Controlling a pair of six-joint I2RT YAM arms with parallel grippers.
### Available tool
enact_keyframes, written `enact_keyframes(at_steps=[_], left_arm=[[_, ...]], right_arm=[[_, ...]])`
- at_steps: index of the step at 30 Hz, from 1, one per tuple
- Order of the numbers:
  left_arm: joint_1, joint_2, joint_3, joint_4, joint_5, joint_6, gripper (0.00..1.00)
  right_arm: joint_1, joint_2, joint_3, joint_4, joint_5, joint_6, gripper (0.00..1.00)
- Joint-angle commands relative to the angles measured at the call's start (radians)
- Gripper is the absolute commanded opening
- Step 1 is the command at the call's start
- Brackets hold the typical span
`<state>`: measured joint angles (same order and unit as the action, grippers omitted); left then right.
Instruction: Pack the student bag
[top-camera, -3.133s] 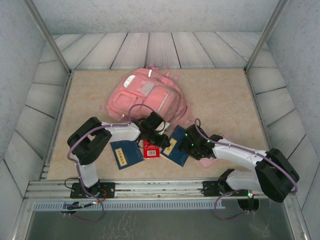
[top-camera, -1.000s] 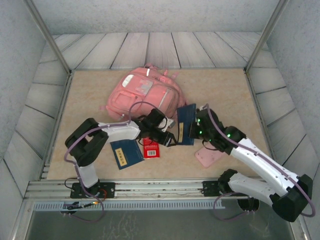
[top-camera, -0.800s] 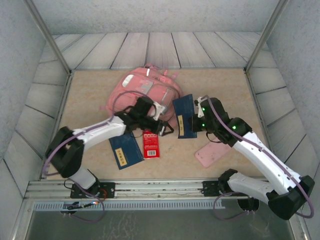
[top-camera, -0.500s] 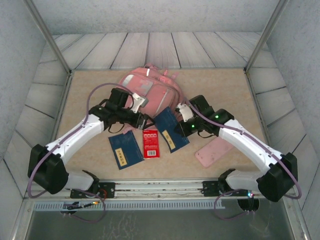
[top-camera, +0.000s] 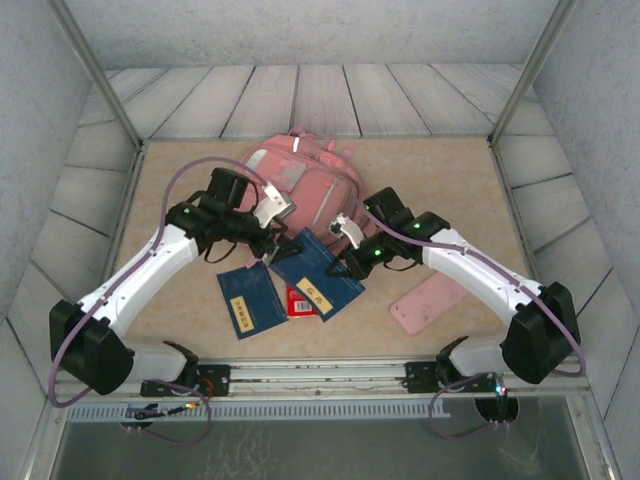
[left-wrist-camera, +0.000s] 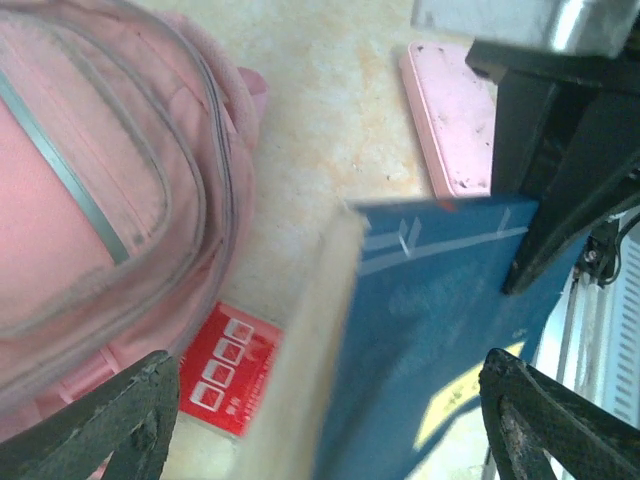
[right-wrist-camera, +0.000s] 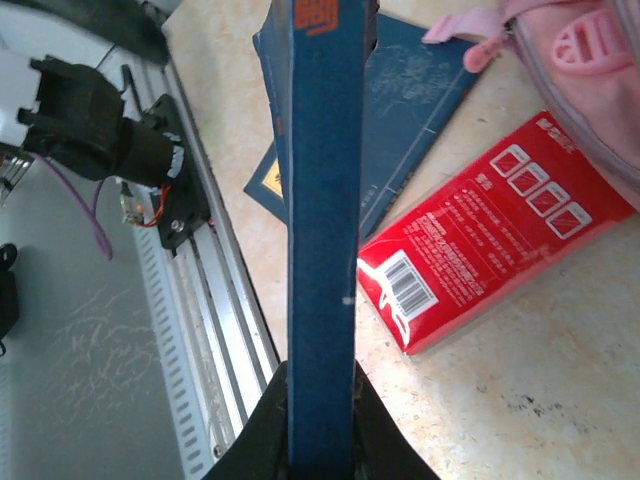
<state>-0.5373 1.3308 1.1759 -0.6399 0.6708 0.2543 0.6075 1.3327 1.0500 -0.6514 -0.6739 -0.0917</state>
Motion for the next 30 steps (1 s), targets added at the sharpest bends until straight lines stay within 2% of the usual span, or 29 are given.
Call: enact_keyframes(at_steps=[1,6,9,12,15,20,28,30], left_arm=[[0.013,0.037,0.061,-0.102,0.044,0.129,0.8],[0.017,0.103,0.14,-0.27,0.303,0.308,0.8],[0.017,0.144,0.206,-0.424,0.377,0.445,0.79],[0.017,0.147,0.211,-0.451,0.356,0.462,0.73],[0.017,0.133,0.197,-0.426,0.334,0.436,0.56],[0.017,0.112,0.18,-0.394,0.299,0.411,0.42],[0.019,0.123,0.196,-0.383,0.264,0.388,0.13],[0.019,0.128,0.2,-0.382,0.253,0.38,0.09]], right_arm=[[0.0,-0.032,0.009,0.017,-0.13,-0.1,0.0],[-0.001,-0.056,0.006,0.025,-0.211,-0.211,0.0],[0.0,-0.043,0.029,0.024,-0.187,-0.247,0.0],[-0.01,-0.043,0.034,0.023,-0.192,-0.293,0.0],[-0.022,-0.052,0.025,0.038,-0.154,-0.3,0.0],[-0.061,-0.068,0.033,0.024,-0.141,-0.323,0.0],[-0.082,-0.074,0.039,0.04,-0.123,-0.327,0.0],[-0.084,-0.069,0.038,0.052,-0.122,-0.321,0.02]])
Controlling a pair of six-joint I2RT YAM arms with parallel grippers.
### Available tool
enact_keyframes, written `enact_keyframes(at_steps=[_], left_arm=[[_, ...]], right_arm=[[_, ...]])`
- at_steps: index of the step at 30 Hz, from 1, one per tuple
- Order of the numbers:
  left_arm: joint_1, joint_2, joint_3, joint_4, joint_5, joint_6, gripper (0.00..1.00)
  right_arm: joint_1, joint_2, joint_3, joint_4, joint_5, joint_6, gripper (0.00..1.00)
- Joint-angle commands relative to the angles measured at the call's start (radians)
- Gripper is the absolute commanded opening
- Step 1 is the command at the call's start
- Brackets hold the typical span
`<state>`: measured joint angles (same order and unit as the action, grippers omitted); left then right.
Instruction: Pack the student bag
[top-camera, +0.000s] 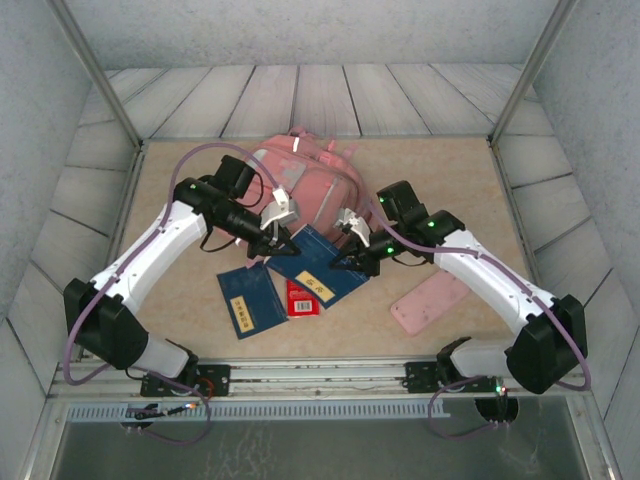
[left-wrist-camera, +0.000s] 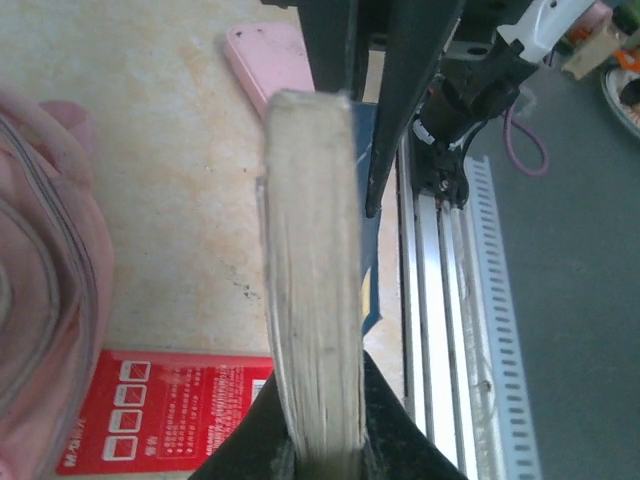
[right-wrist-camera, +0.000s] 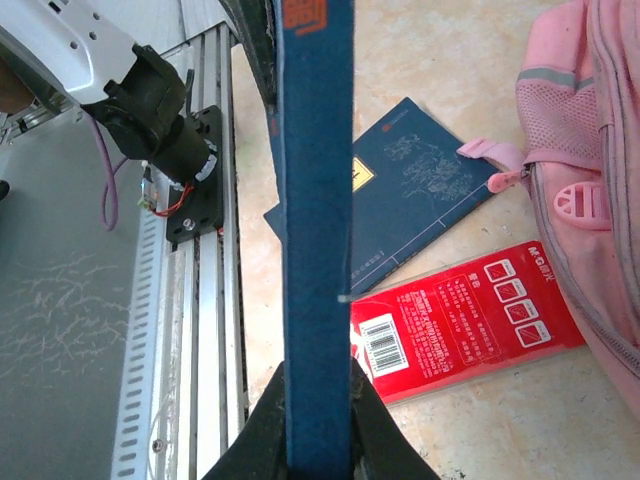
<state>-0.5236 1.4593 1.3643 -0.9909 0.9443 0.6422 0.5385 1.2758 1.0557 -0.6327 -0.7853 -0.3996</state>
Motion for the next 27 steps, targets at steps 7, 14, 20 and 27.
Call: enact_keyframes(at_steps=[7,14,20,27], left_arm=[[0.009,0.002,0.021,-0.016,-0.044,-0.036,0.0],[0.065,-0.026,-0.024,0.108,-0.018,-0.159,0.0],[0.171,-0.096,-0.128,0.432,0.038,-0.498,0.0],[0.232,-0.237,-0.342,1.042,0.105,-0.981,0.0]], right_arm=[[-0.035,0.0,0.055,0.085,0.116,0.108,0.23],[-0.182,-0.048,0.017,0.186,0.014,0.245,0.71],[-0.208,-0.156,-0.096,0.408,0.044,0.353,0.97],[-0.256,-0.159,-0.198,0.732,0.062,0.6,1.0]])
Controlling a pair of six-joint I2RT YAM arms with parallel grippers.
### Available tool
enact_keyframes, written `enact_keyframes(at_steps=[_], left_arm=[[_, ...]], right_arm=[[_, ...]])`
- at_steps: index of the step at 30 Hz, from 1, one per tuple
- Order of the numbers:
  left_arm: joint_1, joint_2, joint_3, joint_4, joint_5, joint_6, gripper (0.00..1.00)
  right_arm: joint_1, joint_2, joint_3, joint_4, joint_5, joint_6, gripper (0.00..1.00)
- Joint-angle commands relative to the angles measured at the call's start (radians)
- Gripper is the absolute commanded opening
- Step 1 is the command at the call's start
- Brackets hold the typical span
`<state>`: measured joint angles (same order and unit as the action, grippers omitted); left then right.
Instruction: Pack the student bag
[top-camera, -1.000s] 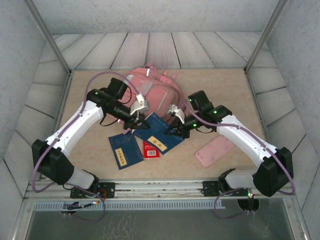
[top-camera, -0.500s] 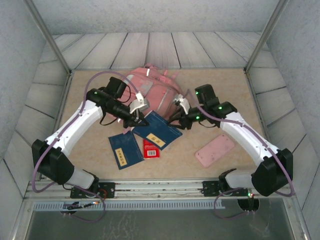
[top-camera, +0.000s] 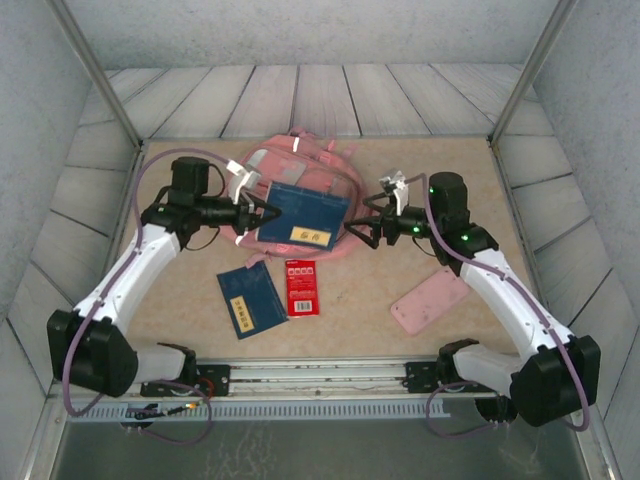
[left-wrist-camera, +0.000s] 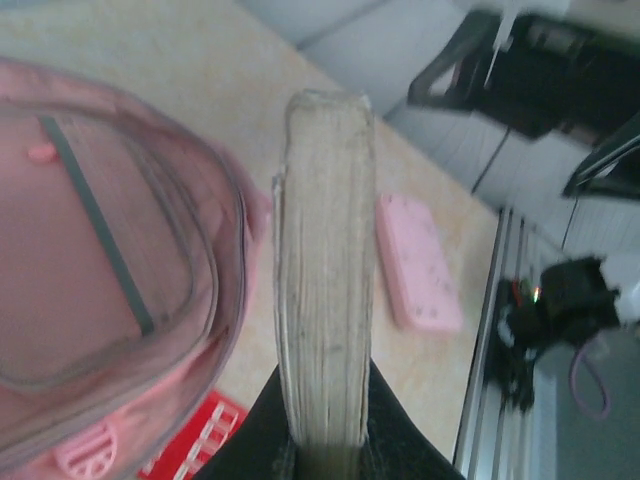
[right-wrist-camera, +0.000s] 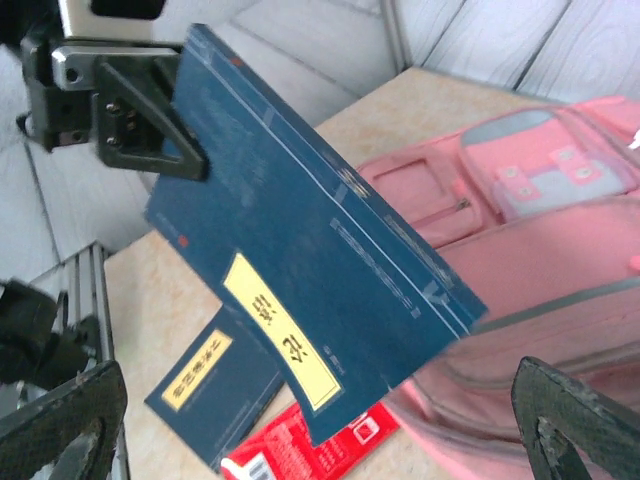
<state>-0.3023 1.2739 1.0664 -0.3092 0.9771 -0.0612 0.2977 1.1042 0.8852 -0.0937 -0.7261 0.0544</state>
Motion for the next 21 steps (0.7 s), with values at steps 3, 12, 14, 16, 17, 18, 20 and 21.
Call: enact_keyframes(at_steps=[3,12,14,16,17,18,20,21], left_arm=[[0.011,-0.067,-0.057,0.421,0.084,-0.33,0.0],[0.012,-0.022,-0.052,0.504,0.178,-0.42,0.0],[0.011,-0.001,-0.051,0.547,0.201,-0.446,0.0],[0.011,0.014,-0.039,0.555,0.209,-0.45,0.0],[0.011,0.02,-0.033,0.558,0.218,-0.449,0.0],[0.011,0.026,-0.029,0.566,0.224,-0.454,0.0],[0.011,0.032,-0.025,0.572,0.23,-0.454,0.0],[0.011,0.035,-0.023,0.573,0.23,-0.452,0.0]], right_arm=[[-0.037,0.075,-0.023,0.273,-0.028,0.251,1.0],[-0.042,0.211,-0.039,0.629,-0.234,0.5,0.74],[-0.04,0.215,-0.054,0.71,-0.258,0.546,0.73],[-0.039,0.217,-0.068,0.77,-0.277,0.583,0.73],[-0.038,0.219,-0.077,0.807,-0.287,0.607,0.72],[-0.038,0.222,-0.086,0.845,-0.294,0.63,0.7],[-0.038,0.226,-0.105,0.919,-0.306,0.679,0.63],[-0.038,0.227,-0.106,0.939,-0.311,0.695,0.59]])
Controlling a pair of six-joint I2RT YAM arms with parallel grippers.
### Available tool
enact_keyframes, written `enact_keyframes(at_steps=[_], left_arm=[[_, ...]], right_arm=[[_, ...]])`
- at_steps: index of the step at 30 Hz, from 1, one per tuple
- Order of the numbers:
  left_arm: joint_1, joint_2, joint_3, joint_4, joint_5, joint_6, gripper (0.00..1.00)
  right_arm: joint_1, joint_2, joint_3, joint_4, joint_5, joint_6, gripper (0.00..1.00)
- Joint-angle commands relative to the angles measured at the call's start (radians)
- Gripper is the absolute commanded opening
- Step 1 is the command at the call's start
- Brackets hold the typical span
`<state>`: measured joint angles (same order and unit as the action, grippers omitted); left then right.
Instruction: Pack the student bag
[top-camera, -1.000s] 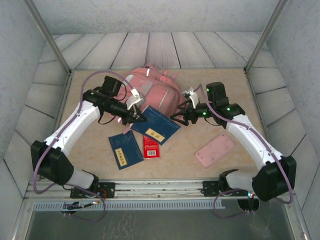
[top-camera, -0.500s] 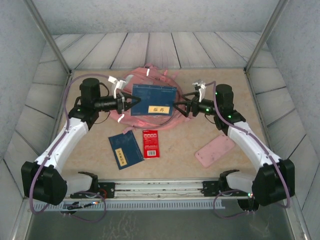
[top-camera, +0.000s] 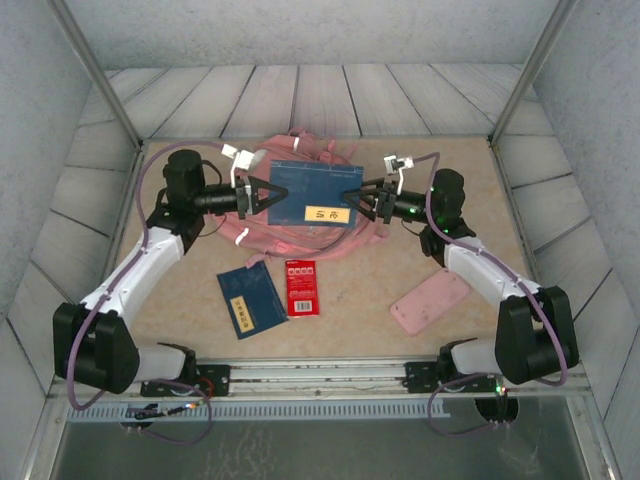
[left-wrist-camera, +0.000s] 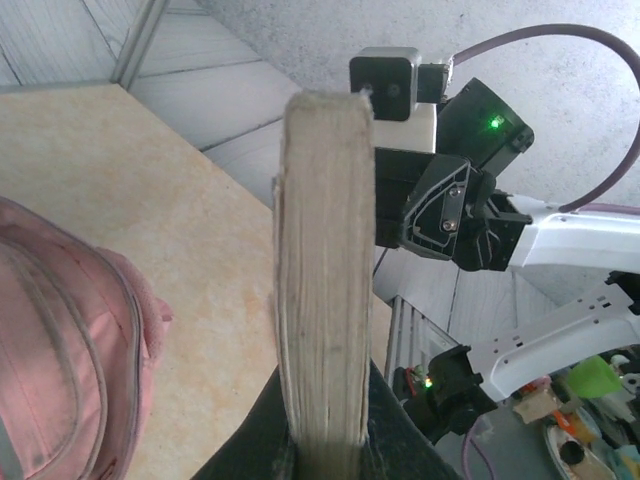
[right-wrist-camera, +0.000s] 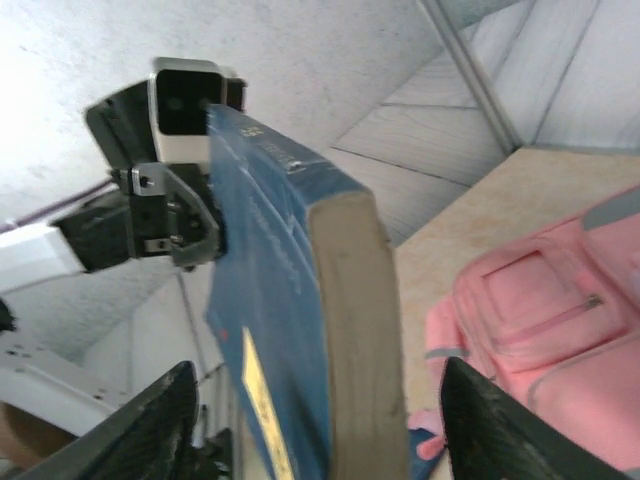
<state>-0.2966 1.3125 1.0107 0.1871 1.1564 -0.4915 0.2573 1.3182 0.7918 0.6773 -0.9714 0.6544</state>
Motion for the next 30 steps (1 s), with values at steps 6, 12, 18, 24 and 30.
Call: enact_keyframes(at_steps=[6,12,18,24,30], left_arm=[[0.005,0.04,0.07,0.078,0.05,-0.018,0.0],[0.005,0.09,0.107,0.067,0.05,-0.006,0.01],[-0.002,0.093,0.136,-0.206,-0.173,0.241,0.32],[-0.057,0.095,0.142,-0.351,-0.477,0.388,0.42],[-0.216,0.188,0.214,-0.424,-0.755,0.456,0.4]], right_arm=[[0.003,0.016,-0.005,0.165,-0.084,0.104,0.32],[0.001,-0.01,-0.023,0.152,-0.067,0.098,0.09],[-0.043,-0.085,-0.01,-0.101,0.071,-0.015,0.0],[-0.102,-0.212,0.106,-0.646,0.385,-0.273,0.0],[-0.105,-0.307,0.23,-1.035,0.88,-0.401,0.0]])
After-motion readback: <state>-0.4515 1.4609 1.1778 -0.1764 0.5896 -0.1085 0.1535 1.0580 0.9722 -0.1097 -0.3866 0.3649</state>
